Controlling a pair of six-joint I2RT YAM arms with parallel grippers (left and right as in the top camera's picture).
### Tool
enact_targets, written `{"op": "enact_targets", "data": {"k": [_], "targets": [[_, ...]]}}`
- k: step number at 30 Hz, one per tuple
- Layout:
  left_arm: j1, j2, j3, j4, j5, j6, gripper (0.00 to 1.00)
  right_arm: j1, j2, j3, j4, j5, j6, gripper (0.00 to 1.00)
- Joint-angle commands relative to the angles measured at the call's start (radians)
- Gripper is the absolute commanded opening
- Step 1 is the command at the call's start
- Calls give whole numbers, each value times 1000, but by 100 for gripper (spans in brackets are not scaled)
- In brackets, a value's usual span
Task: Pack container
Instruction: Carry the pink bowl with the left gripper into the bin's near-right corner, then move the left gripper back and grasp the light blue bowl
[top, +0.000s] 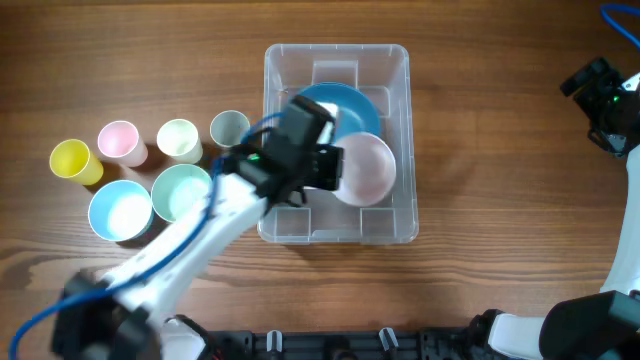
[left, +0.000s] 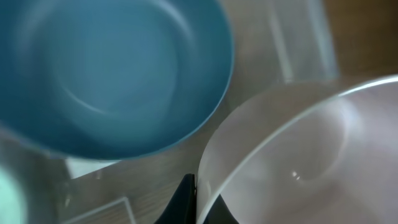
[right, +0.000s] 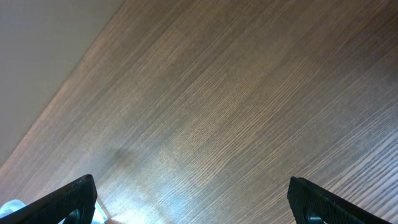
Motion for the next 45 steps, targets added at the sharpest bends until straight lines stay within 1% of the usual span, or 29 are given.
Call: {"op": "enact_targets", "data": {"k": [1,7,9,11,12,13,15,18,21,24,27,29,31,33,35,37,39,40,42,45], "targets": [[-48,116,8,45,-40,15,4,4,7,8,2,3,6,100],[-86,229,8,84,-36,11,4,4,7,8,2,3,6,99],[-103,242,8,86,-36,11,6,4,7,8,2,3,6,100],[-115,242,8,93,-36,12,13,4,7,8,2,3,6,100],[-121,242,8,100,-36,11,20,4,7,8,2,3,7,100],[-125,240,10,103,-36,11,25,4,7,8,2,3,6,100],[-126,235,21,102,-36,7,30,4,7,8,2,3,6,100],[-114,205,64,79,-37,4,41,4,7,8,2,3,6,100],[-87,151,141,10,-43,4,44,4,7,8,2,3,6,100],[-37,84,219,-104,-85,-1,44,4,7,8,2,3,6,100],[77,-21,258,-273,-209,-71,46,4,7,8,2,3,6,100],[162,-74,258,-358,-256,-114,49,4,7,8,2,3,6,100],[339,-136,258,-499,-290,-159,50,4,7,8,2,3,7,100],[504,-158,258,-598,-290,-174,50,4,7,8,2,3,6,99],[649,-158,257,-665,-291,-173,50,4,7,8,2,3,6,100],[785,-157,235,-686,-290,-173,51,4,7,8,2,3,6,100],[935,-157,177,-666,-281,-173,54,4,7,8,2,3,6,100],[976,-157,155,-650,-268,-173,55,4,7,8,2,3,6,100],[1082,-156,74,-587,-208,-169,55,4,7,8,2,3,6,99],[1180,-156,-56,-466,-135,-143,55,4,7,8,2,3,6,100]]}}
